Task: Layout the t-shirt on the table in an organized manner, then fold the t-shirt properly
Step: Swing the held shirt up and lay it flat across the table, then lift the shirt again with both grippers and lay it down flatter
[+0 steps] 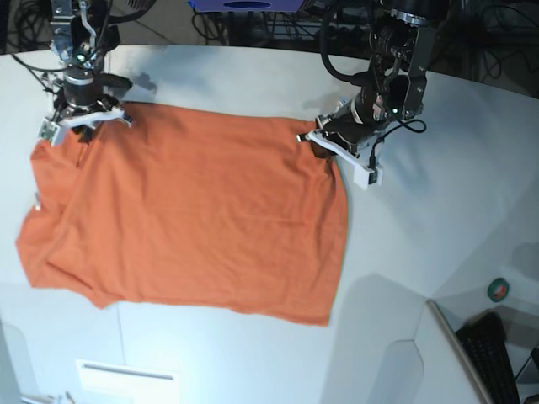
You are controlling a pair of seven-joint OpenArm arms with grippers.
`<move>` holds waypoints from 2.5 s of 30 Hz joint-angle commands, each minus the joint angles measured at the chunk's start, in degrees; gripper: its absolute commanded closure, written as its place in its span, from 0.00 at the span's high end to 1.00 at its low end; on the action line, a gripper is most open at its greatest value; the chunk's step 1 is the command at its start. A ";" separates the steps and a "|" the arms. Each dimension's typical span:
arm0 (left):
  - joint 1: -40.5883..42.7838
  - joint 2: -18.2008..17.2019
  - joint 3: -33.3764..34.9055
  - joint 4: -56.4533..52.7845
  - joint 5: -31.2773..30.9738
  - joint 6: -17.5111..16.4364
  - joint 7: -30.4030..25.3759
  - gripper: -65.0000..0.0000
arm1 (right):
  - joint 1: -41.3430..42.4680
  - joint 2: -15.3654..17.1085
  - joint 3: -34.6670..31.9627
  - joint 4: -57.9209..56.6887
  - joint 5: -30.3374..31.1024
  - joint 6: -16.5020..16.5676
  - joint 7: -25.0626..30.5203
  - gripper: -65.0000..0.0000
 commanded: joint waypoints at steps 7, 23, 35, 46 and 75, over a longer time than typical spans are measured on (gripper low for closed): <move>3.59 -0.16 -0.61 6.11 -0.24 -0.18 -0.95 0.00 | 0.39 0.97 0.78 7.41 -9.75 -0.09 -9.05 0.46; 5.70 -0.16 -0.70 7.25 -0.24 -0.18 -0.95 0.00 | 14.45 -1.05 2.01 -0.67 -19.94 -6.69 -24.87 0.47; 5.79 -0.16 -0.70 7.25 -0.24 -0.18 -0.95 0.00 | 19.64 -0.53 2.09 -10.43 -20.03 -13.72 -25.05 0.46; 5.96 -0.16 -0.70 7.25 -0.24 -0.18 -0.95 0.00 | 16.83 -0.44 2.45 -8.59 -19.77 -13.72 -25.22 0.00; -40.80 3.71 -0.61 -11.38 0.11 0.09 5.38 0.00 | 59.46 8.35 9.57 -23.44 -19.77 1.67 -30.58 0.00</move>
